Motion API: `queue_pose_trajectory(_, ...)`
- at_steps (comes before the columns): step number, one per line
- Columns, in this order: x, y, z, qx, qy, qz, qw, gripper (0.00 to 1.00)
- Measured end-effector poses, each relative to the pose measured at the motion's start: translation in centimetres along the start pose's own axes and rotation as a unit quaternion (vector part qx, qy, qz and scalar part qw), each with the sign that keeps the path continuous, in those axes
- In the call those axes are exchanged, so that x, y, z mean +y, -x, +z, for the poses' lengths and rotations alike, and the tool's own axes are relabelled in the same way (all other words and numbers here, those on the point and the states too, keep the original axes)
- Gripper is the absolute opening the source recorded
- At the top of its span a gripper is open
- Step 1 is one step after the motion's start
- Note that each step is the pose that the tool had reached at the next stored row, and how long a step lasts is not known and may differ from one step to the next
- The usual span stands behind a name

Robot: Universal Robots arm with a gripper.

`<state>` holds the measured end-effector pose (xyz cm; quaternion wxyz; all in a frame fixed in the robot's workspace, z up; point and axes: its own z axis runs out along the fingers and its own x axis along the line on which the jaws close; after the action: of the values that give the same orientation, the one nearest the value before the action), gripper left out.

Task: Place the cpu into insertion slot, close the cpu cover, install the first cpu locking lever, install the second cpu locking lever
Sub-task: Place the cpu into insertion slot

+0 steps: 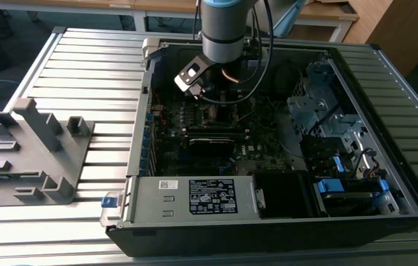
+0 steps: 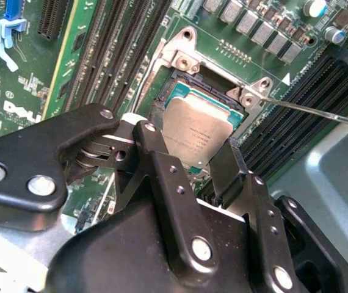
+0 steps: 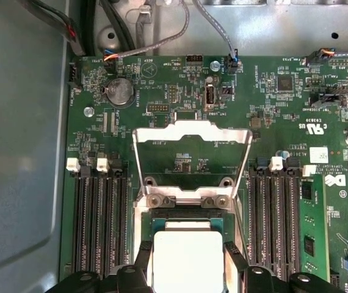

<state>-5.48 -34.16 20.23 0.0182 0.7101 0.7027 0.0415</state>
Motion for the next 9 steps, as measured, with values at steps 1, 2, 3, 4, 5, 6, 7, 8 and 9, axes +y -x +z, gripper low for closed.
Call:
queue_pose_trajectory(1, -0.01, 0.00, 0.06, 0.0000, 0.0000, 0.000, 1.00000, 0.54)
queue_pose_trajectory(2, -0.02, 0.01, 0.14, -0.0001, 0.0000, 0.000, 1.00000, 0.54)
queue_pose_trajectory(3, -0.03, 0.01, 0.23, 0.0000, 0.0000, 0.000, 1.00000, 0.54)
queue_pose_trajectory(4, -0.03, 0.01, 0.29, 0.0000, 0.0000, 0.000, 1.00000, 0.54)
queue_pose_trajectory(5, -0.04, 0.01, 0.34, -0.0001, 0.0000, 0.001, 1.00000, 0.54)
queue_pose_trajectory(6, -0.04, 0.02, 0.38, -0.0001, 0.0000, 0.001, 1.00000, 0.54)
queue_pose_trajectory(7, -0.05, 0.02, 0.43, -0.0002, -0.0001, 0.001, 1.00000, 0.54)
queue_pose_trajectory(8, -0.06, 0.02, 0.46, -0.0002, 0.0000, 0.001, 1.00000, 0.54)
queue_pose_trajectory(9, -0.06, 0.02, 0.49, -0.0001, 0.0000, 0.001, 1.00000, 0.54)
